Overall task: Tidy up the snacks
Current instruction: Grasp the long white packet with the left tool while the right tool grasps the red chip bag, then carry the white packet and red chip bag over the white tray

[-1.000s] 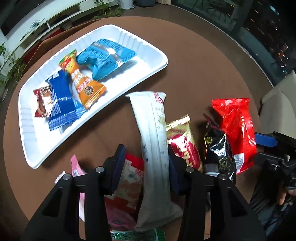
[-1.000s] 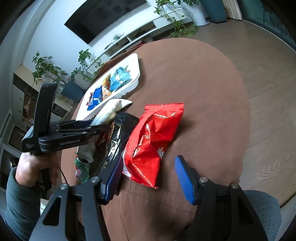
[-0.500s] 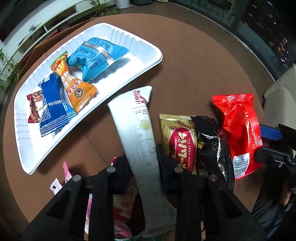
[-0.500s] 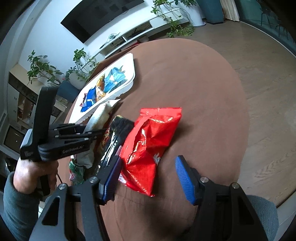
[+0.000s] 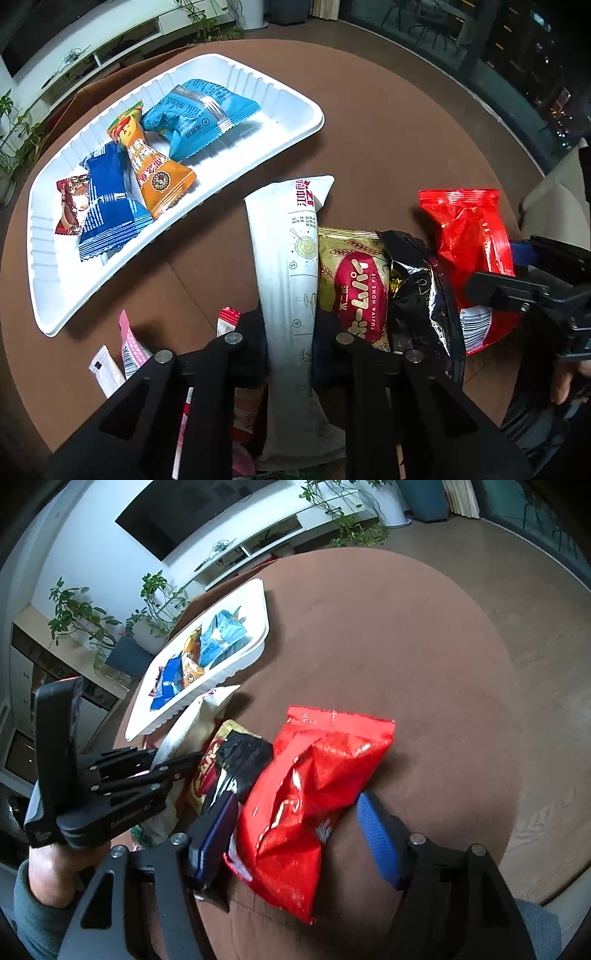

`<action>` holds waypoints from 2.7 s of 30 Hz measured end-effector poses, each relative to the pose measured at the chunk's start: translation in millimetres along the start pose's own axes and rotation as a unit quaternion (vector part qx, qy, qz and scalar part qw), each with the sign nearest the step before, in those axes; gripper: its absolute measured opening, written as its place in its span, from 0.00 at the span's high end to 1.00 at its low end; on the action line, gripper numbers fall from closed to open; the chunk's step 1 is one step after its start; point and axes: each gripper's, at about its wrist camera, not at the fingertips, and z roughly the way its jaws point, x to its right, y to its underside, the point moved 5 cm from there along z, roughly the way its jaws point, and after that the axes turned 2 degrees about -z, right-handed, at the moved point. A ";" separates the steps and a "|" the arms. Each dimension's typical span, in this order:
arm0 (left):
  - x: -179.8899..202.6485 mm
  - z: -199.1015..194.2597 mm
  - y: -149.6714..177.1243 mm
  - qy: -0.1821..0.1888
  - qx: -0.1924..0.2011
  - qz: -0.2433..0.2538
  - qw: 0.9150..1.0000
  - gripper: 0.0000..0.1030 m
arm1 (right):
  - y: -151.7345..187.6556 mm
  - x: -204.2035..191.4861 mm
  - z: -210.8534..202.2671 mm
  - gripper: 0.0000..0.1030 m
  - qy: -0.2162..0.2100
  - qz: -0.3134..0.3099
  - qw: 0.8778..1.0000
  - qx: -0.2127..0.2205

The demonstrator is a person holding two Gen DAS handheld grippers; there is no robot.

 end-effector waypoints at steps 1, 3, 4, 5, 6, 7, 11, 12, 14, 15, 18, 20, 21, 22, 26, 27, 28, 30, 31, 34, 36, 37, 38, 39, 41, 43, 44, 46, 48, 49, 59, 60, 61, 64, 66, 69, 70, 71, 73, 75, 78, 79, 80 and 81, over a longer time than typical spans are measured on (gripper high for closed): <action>1.4 -3.1 4.6 0.003 0.002 -0.002 1.000 0.87 | -0.6 -0.3 0.7 0.35 0.002 -0.003 1.000 0.001; -1.4 -6.3 9.9 0.007 0.005 -0.006 1.000 0.87 | -1.3 0.0 1.9 0.43 0.004 -0.007 1.000 0.001; -2.6 -7.7 12.9 0.009 0.006 -0.007 1.000 0.87 | -0.7 0.5 1.7 0.46 0.004 -0.008 1.000 0.001; -3.7 -8.2 14.0 0.011 0.007 -0.009 1.000 0.87 | -0.3 0.8 1.8 0.48 0.003 -0.008 1.000 0.000; -5.1 -8.5 15.5 0.012 0.007 -0.010 1.000 0.87 | -0.1 0.7 1.9 0.50 0.002 -0.009 1.000 0.000; -9.9 -6.9 16.1 0.014 0.008 -0.010 1.000 0.87 | 0.3 0.3 2.2 0.53 0.000 -0.010 1.000 -0.001; -16.5 -11.0 22.2 0.025 0.012 -0.018 0.999 0.88 | 0.6 -1.3 -0.2 0.67 -0.005 -0.014 1.000 0.007; -19.3 -10.7 22.4 0.028 0.014 -0.020 0.999 0.88 | 0.8 -1.4 -1.8 0.69 -0.005 -0.014 1.000 0.011; -22.1 -11.6 24.4 0.030 0.017 -0.023 0.999 0.88 | 1.2 -0.9 -3.6 0.71 -0.007 -0.012 1.000 0.016; -24.0 -11.8 25.2 0.032 0.020 -0.025 0.999 0.88 | 1.3 -0.5 -4.5 0.72 -0.010 -0.010 1.000 0.017; -27.7 -16.2 26.7 0.043 0.025 -0.033 0.998 0.88 | 0.5 1.3 -8.8 0.73 -0.019 -0.001 0.999 0.026; -32.1 -19.6 27.1 0.046 0.030 -0.037 0.998 0.88 | 0.3 3.3 -12.4 0.73 -0.028 0.008 0.999 0.032; -33.7 -22.2 27.8 0.050 0.033 -0.039 0.997 0.88 | 0.3 4.0 -14.2 0.73 -0.032 0.012 0.999 0.035; -36.3 -25.7 28.8 0.054 0.037 -0.044 0.997 0.88 | 0.0 4.7 -16.5 0.73 -0.038 0.016 0.998 0.039; -41.8 -32.0 33.4 0.062 0.045 -0.053 0.996 0.88 | -1.2 7.7 -23.4 0.73 -0.046 0.025 0.997 0.049; -44.3 -34.3 35.5 0.068 0.048 -0.057 0.995 0.88 | -1.4 8.5 -25.2 0.73 -0.048 0.027 0.997 0.052; -46.2 -36.4 37.2 0.071 0.051 -0.061 0.994 0.88 | -1.6 9.2 -26.8 0.73 -0.050 0.029 0.997 0.053; -50.5 -41.9 40.6 0.079 0.058 -0.070 0.993 0.88 | -2.4 11.2 -29.3 0.73 -0.057 0.035 0.996 0.054; -55.1 -46.3 43.1 0.085 0.063 -0.078 0.991 0.88 | -2.9 12.2 -30.3 0.73 -0.059 0.038 0.996 0.055; -64.1 -54.7 47.3 0.089 0.075 -0.091 0.989 0.88 | -4.5 16.7 -33.8 0.73 -0.061 0.044 0.995 0.059; -70.9 -58.6 50.4 0.090 0.081 -0.098 0.988 0.88 | -5.6 18.8 -35.2 0.73 -0.066 0.050 0.995 0.059; -74.4 -60.7 52.5 0.095 0.083 -0.104 0.986 0.88 | -5.9 19.4 -35.9 0.73 -0.068 0.052 0.995 0.059; -79.6 -63.5 55.7 0.103 0.087 -0.113 0.984 0.88 | -6.5 20.1 -36.7 0.73 -0.071 0.054 0.994 0.060; -83.8 -66.8 58.6 0.108 0.091 -0.120 0.983 0.88 | -7.3 20.9 -37.5 0.73 -0.073 0.056 0.994 0.060; -91.7 -72.3 65.7 0.117 0.098 -0.136 0.979 0.88 | -10.1 24.4 -40.2 0.73 -0.074 0.059 0.994 0.062; -100.2 -81.8 67.6 0.116 0.107 -0.151 0.976 0.88 | -14.1 30.3 -43.9 0.73 -0.070 0.064 0.993 0.067; -109.0 -86.2 69.9 0.115 0.112 -0.159 0.974 0.88 | -16.7 34.1 -45.9 0.73 -0.069 0.068 0.993 0.070; -121.8 -94.7 70.3 0.117 0.122 -0.178 0.969 0.88 | -22.9 42.1 -51.5 0.73 -0.064 0.074 0.992 0.078; -142.6 -104.6 73.1 0.114 0.135 -0.198 0.964 0.88 | -30.1 49.8 -58.8 0.73 -0.056 0.076 0.992 0.087; -153.3 -110.8 74.0 0.111 0.142 -0.208 0.961 0.88 | -34.5 54.1 -63.0 0.73 -0.053 0.078 0.991 0.092; -240.5 -155.7 59.0 0.082 0.190 -0.268 0.941 0.88 | -121.3 59.6 -94.6 0.73 -0.035 0.060 0.987 0.148; -243.9 -156.9 54.7 0.081 0.192 -0.269 0.940 0.88 | -130.9 51.0 -93.8 0.73 -0.037 0.050 0.987 0.151; -248.2 -157.7 47.9 0.079 0.192 -0.269 0.941 0.88 | -141.7 39.3 -91.8 0.73 -0.042 0.037 0.987 0.151; -254.6 -155.7 29.7 0.080 0.194 -0.268 0.940 0.88 | -170.5 -7.2 -80.4 0.73 -0.056 -0.017 0.987 0.151; -255.3 -151.0 16.8 0.079 0.195 -0.266 0.941 0.88 | -184.9 -42.9 -65.6 0.73 -0.072 -0.053 0.986 0.141; -258.3 -137.8 -1.1 0.077 0.189 -0.264 0.943 0.88 | -198.7 -92.5 -32.6 0.73 -0.099 -0.101 0.984 0.112; -259.5 -133.9 -5.8 0.074 0.187 -0.262 0.944 0.88 | -200.9 -102.4 -23.4 0.73 -0.101 -0.110 0.983 0.104; -260.1 -128.4 -10.1 0.071 0.184 -0.262 0.945 0.88 | -201.4 -113.9 -11.0 0.73 -0.101 -0.123 0.983 0.093; -262.5 -115.4 -16.9 0.067 0.180 -0.263 0.946 0.88 | -201.2 -129.4 11.4 0.73 -0.101 -0.142 0.982 0.073; -264.9 -102.5 -19.7 0.064 0.173 -0.263 0.947 0.88 | -198.8 -140.9 32.5 0.73 -0.091 -0.161 0.981 0.054; -265.6 -79.9 -24.3 0.056 0.160 -0.259 0.951 0.88 | -194.6 -145.1 59.5 0.73 -0.069 -0.181 0.980 0.033; -268.0 -70.3 -26.7 0.055 0.157 -0.258 0.952 0.88 | -194.2 -145.1 67.7 0.73 -0.063 -0.186 0.980 0.028; -268.1 -64.3 -28.0 0.055 0.154 -0.259 0.952 0.88 | -193.8 -144.6 76.5 0.73 -0.052 -0.191 0.980 0.023; -268.2 -58.7 -28.4 0.053 0.152 -0.260 0.952 0.88 | -193.0 -143.6 81.4 0.73 -0.045 -0.194 0.980 0.019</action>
